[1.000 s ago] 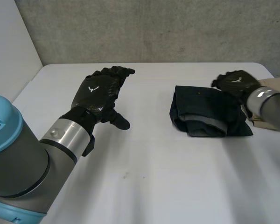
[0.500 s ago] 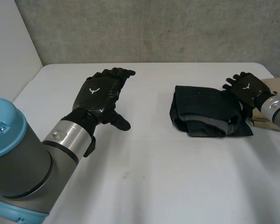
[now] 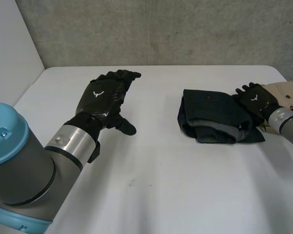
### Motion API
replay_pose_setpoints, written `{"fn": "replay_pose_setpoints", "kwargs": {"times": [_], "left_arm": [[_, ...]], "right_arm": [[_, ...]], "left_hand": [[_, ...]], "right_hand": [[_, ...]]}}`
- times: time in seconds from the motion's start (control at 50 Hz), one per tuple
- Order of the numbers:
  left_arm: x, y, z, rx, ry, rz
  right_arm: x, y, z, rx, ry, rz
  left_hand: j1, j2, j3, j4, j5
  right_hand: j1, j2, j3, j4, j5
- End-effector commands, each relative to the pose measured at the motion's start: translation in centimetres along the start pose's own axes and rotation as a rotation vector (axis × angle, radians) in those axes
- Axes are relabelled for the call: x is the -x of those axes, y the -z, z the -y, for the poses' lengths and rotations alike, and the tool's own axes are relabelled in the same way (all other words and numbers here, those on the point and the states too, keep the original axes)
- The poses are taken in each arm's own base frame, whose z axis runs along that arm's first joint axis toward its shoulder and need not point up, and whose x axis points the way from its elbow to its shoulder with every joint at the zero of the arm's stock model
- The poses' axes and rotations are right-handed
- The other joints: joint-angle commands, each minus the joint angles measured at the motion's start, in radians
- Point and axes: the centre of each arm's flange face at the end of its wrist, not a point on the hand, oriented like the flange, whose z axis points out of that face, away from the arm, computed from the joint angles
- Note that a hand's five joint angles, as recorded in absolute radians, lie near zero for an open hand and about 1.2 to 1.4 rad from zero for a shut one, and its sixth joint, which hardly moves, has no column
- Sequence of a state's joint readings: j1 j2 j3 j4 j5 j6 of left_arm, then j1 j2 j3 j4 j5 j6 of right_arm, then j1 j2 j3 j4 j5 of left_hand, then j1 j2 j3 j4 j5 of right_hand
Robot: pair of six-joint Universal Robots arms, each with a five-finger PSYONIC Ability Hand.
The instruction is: Fold the laundry.
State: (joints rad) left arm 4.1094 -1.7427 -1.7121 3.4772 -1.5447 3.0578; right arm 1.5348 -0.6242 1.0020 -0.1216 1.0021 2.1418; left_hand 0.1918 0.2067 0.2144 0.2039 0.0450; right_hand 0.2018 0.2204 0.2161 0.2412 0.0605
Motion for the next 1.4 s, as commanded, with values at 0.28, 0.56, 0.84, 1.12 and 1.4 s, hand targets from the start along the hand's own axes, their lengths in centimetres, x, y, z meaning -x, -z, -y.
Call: {"fn": "replay_pose_setpoints", "kwargs": {"times": [0.28, 0.56, 0.84, 1.12, 1.4], "left_arm": [[0.4, 0.0, 0.3, -0.006, 0.043, 0.01], [0.5, 0.0, 0.3, -0.008, 0.043, 0.015], [0.6, 0.1, 0.4, -0.01, 0.044, 0.017], [0.6, 0.1, 0.5, -0.015, 0.043, 0.016], [0.6, 0.1, 0.6, -0.016, 0.043, 0.015]], "right_arm": [[2.3, 3.6, 2.3, -0.046, -0.136, 0.128], [5.1, 7.0, 6.3, -0.071, -0.329, 0.218], [4.2, 6.9, 10.1, -0.101, -0.326, 0.108], [-0.5, 7.1, 10.3, -0.086, -0.178, 0.036], [-4.1, 9.2, 10.2, 0.148, -0.486, 0.047]], "left_hand": [[-0.013, -0.028, -0.036, -0.026, -0.041], [-0.013, -0.028, -0.036, -0.026, -0.041], [-0.013, -0.028, -0.036, -0.026, -0.041], [-0.013, -0.028, -0.036, -0.026, -0.041], [-0.013, -0.028, -0.036, -0.026, -0.041]], "right_hand": [[-0.027, -0.046, -0.042, -0.067, -0.06], [-0.027, -0.046, -0.042, -0.067, -0.06], [-0.026, -0.044, -0.04, -0.065, -0.059], [0.039, 0.02, 0.024, -0.001, 0.005], [0.024, 0.005, 0.01, -0.015, -0.009]]}}
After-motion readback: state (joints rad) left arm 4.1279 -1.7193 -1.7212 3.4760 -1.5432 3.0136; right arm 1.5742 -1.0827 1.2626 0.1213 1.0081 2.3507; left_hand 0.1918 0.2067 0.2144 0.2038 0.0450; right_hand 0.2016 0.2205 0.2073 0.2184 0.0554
